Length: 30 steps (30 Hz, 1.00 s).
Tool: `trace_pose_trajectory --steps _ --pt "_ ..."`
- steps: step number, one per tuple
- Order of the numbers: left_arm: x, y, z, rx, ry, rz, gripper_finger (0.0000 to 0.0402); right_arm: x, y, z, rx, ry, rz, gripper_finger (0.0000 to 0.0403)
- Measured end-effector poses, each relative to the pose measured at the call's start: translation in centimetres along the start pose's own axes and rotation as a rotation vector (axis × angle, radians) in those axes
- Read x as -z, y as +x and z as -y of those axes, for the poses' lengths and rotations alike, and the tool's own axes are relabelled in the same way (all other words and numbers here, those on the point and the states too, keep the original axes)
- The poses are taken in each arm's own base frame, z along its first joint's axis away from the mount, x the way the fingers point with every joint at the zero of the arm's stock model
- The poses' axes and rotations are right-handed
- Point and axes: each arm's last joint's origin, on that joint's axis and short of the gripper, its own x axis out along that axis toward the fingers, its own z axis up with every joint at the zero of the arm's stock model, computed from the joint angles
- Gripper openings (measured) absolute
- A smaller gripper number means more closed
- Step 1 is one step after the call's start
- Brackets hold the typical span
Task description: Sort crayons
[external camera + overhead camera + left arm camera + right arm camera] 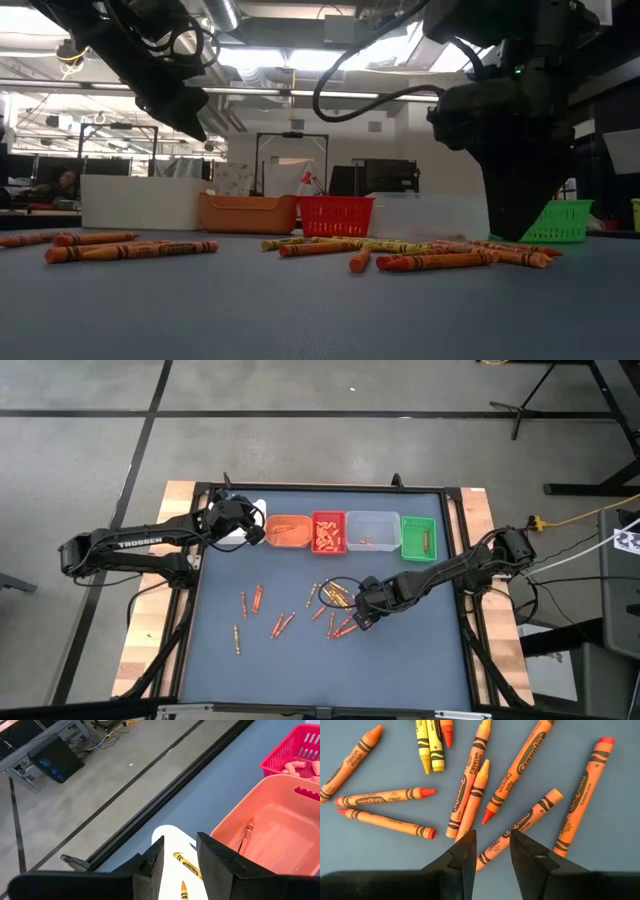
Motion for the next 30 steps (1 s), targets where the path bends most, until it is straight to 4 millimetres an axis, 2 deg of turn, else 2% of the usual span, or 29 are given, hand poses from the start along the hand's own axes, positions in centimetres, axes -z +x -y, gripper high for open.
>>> trace_pose_trajectory --steps 12,22,30 --pt "0.0 0.0 0.0 0.0 0.0 0.0 0.0099 0.2 0.0 0.4 0.035 0.001 -0.04 0.0115" --pt "0.0 0.0 0.0 0.0 0.0 0.0 0.0099 0.0 0.0 0.5 0.06 -0.001 0.027 0.0115" --pt "0.0 0.0 0.0 0.0 0.0 0.001 0.0099 0.1 1.5 0.5 0.106 -0.003 0.003 0.0115"
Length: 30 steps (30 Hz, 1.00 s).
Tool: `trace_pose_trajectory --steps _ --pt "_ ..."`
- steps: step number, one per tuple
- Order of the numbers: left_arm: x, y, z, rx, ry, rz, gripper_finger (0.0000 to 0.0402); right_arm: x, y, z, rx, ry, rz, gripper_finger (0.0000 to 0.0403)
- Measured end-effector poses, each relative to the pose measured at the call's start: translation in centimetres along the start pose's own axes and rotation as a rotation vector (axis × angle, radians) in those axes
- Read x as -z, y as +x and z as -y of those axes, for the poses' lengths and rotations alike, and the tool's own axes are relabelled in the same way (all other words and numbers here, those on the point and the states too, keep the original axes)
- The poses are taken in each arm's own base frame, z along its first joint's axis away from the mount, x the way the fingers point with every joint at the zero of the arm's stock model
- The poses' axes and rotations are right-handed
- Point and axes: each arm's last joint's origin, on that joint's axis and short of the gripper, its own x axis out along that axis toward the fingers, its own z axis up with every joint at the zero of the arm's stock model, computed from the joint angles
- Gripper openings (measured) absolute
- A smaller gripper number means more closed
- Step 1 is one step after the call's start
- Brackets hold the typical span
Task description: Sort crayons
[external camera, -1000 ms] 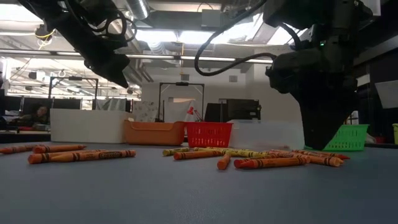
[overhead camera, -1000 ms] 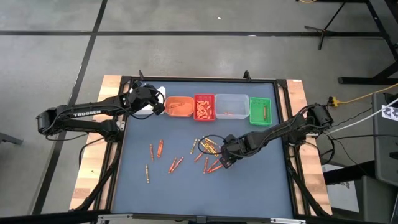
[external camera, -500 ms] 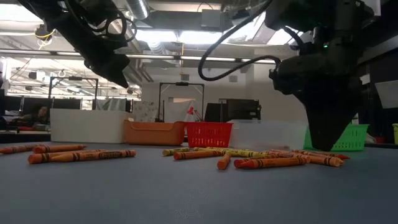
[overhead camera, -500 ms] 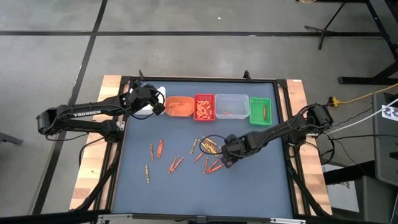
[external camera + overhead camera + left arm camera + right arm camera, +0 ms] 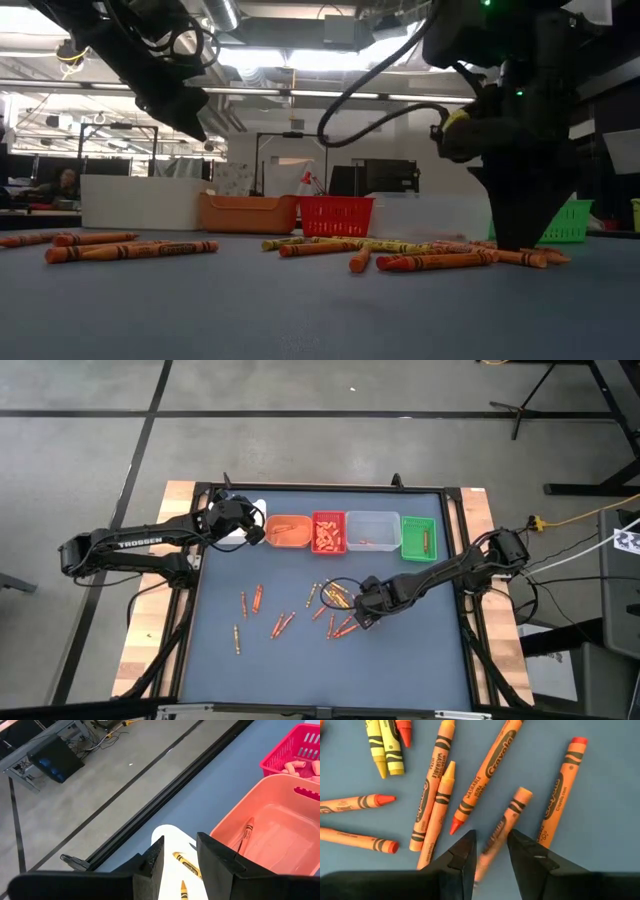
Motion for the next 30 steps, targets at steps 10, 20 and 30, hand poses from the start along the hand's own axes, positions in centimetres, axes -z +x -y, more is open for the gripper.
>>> trace_pose_trajectory --steps 10,20,30 --pt "-0.01 0.0 0.0 0.0 0.0 0.001 0.0099 0.0 0.24 -0.04 0.009 -0.001 -0.002 0.0115" --pt "0.0 0.01 0.0 0.0 0.0 0.0 0.0098 0.0 0.29 0.0 0.013 -0.001 -0.001 0.0115" --pt "0.0 0.0 0.0 0.0 0.0 0.0 0.0098 -0.01 0.33 0.07 0.018 0.0 -0.003 0.0089"
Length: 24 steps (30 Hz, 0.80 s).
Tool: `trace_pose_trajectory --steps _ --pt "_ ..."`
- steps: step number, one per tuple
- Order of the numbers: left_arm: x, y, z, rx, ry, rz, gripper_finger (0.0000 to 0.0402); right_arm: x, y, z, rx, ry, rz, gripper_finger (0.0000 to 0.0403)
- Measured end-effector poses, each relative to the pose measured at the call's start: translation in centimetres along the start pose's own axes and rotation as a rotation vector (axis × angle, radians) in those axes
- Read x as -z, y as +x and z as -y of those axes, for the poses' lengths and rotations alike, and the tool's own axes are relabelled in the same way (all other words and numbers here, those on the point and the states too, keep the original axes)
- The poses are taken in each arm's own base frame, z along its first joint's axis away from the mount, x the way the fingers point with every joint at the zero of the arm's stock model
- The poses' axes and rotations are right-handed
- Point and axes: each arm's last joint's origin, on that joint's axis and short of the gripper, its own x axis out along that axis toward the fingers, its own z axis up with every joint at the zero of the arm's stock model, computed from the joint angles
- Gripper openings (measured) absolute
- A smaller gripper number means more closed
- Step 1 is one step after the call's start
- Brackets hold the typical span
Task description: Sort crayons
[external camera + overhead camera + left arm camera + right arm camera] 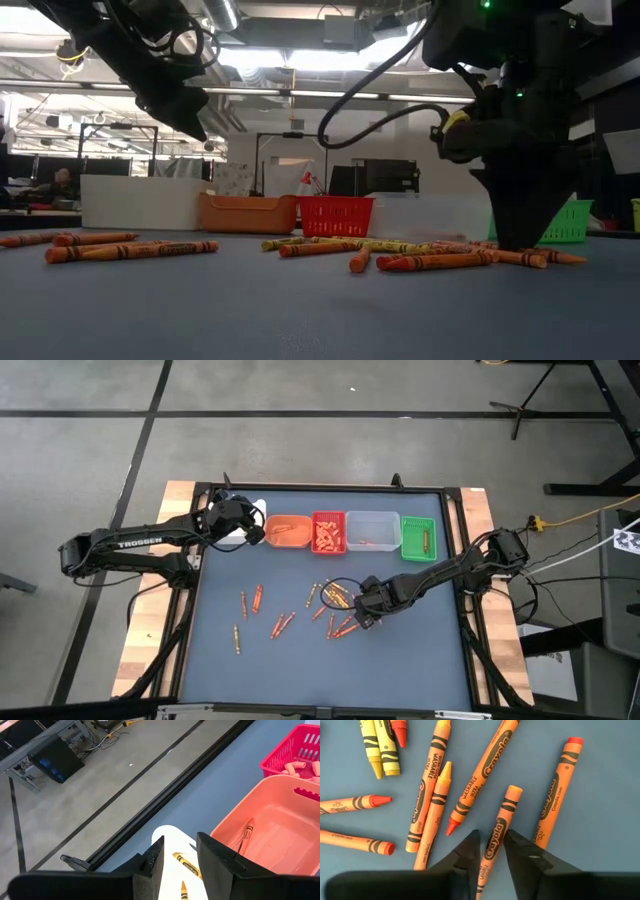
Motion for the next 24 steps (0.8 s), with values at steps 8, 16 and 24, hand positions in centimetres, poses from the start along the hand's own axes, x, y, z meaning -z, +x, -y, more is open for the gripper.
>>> trace_pose_trajectory --steps 8,16,24 --pt "0.0 0.0 0.0 0.0 0.0 0.0 0.0098 0.0 0.0 0.1 0.004 -0.003 -0.001 0.001" --pt "0.0 0.0 0.0 0.0 0.0 0.0 0.0098 -0.4 -1.1 -0.8 0.01 -0.069 -0.02 0.003" --pt "0.0 0.0 0.0 0.0 0.0 0.0 0.0098 -3.3 -5.5 -1.9 0.092 -0.311 0.038 0.0019"
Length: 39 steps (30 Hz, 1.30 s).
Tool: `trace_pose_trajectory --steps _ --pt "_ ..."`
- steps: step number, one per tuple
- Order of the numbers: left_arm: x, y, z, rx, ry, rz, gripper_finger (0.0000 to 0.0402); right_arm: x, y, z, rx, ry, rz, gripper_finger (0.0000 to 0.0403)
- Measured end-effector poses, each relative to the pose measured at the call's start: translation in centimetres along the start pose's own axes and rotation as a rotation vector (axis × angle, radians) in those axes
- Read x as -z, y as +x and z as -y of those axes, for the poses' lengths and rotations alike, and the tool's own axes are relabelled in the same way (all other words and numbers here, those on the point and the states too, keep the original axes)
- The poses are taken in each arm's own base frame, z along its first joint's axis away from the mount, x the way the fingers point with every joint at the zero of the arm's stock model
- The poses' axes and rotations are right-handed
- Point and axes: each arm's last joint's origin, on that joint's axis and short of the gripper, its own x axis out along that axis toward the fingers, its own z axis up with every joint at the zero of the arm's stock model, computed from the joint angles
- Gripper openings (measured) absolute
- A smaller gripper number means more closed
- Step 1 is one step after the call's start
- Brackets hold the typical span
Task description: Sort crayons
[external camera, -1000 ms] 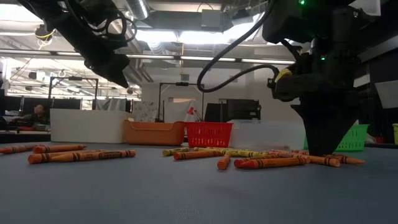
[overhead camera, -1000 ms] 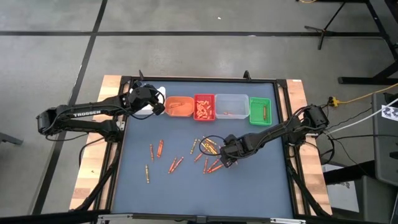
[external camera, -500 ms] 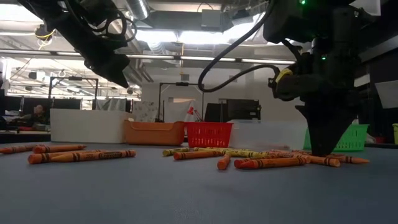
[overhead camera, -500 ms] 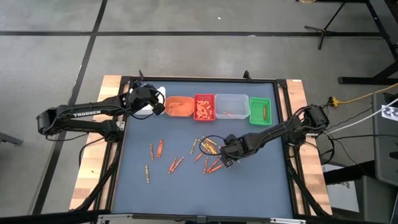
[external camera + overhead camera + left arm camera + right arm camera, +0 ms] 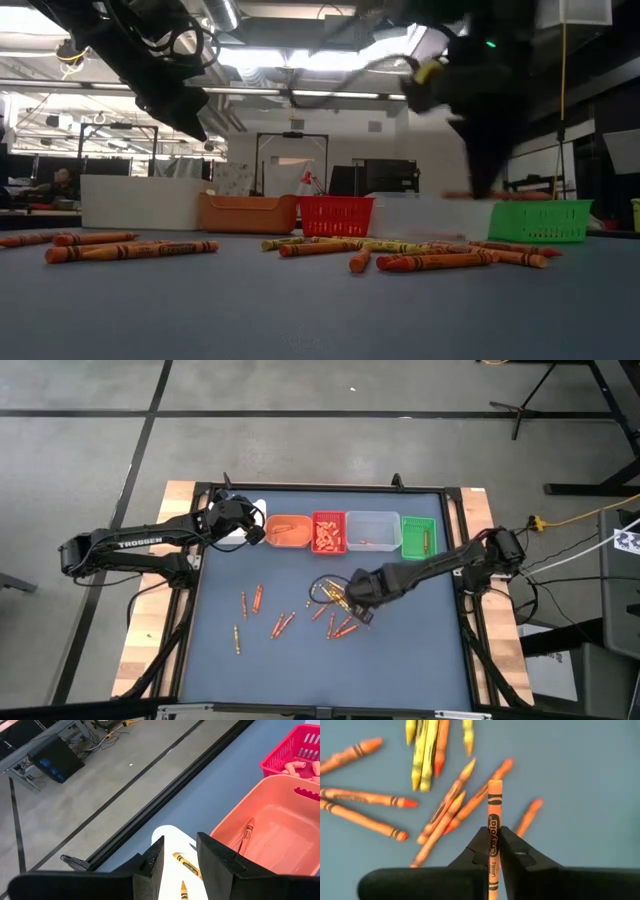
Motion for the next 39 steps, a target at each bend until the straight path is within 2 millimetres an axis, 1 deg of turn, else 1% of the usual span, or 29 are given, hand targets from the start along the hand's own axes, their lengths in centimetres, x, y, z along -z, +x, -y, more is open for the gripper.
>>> trace_pose_trajectory --steps 4,8,11,15,19,23,27,31,39 --pt "0.0 0.0 0.0 0.0 0.0 0.0 0.0099 -2.3 -1.9 1.5 0.096 -0.145 0.055 0.002" --pt "0.0 0.0 0.0 0.0 0.0 0.0 0.0098 -4.8 -2.8 3.8 0.185 -0.244 0.091 0.0024" --pt "0.0 0.0 0.0 0.0 0.0 0.0 0.0098 -6.3 -2.8 5.8 0.225 -0.299 0.089 0.0025" --pt "0.0 0.0 0.0 0.0 0.0 0.0 0.0098 -7.8 -2.5 8.5 0.249 -0.34 0.06 0.0025" --pt "0.0 0.0 0.0 0.0 0.0 -0.001 0.0098 -8.8 -2.3 10.7 0.264 -0.371 0.036 0.0025" --pt "0.0 0.0 0.0 0.0 0.0 -0.001 0.0098 -9.6 -2.2 12.3 0.267 -0.366 0.039 0.0025" --pt "0.0 0.0 0.0 -0.001 0.0 -0.001 0.0099 -10.3 -2.1 13.5 0.264 -0.326 0.056 0.0026" --pt "0.0 0.0 0.0 0.0 0.0 -0.001 0.0098 -10.5 -2.1 14.0 0.249 -0.305 0.063 0.0026" --pt "0.0 0.0 0.0 -0.001 0.0 -0.001 0.0098 -10.5 -2.1 13.9 0.248 -0.308 0.064 0.0026"
